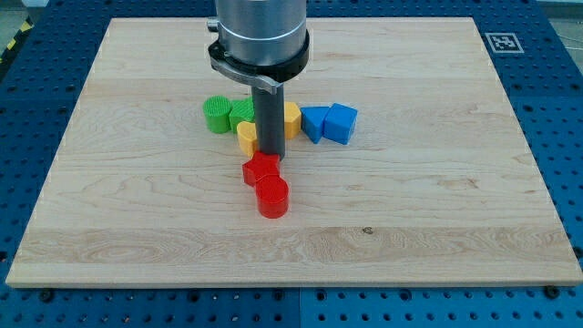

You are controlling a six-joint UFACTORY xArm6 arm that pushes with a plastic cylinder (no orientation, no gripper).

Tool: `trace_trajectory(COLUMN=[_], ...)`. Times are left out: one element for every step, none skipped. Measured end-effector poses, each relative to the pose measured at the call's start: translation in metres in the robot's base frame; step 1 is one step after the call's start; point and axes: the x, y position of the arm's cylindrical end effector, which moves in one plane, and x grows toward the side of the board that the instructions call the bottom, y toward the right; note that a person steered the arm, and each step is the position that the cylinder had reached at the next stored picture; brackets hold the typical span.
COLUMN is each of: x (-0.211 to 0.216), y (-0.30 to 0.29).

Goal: Place the yellow heart to the bottom of yellow hexagon

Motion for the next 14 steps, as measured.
trace_trajectory(x=[0.001, 0.003, 0.005, 0.017, 0.014, -0.005, -0.025, -0.022, -0.012, -0.010, -0.010, -0.010, -0.010, -0.014], y=[-0.016, -0.025, -0.032, -0.050, -0.071, -0.076, -0.061, -0.042, -0.025, -0.019, -0.019, -0.017, -0.015, -0.015])
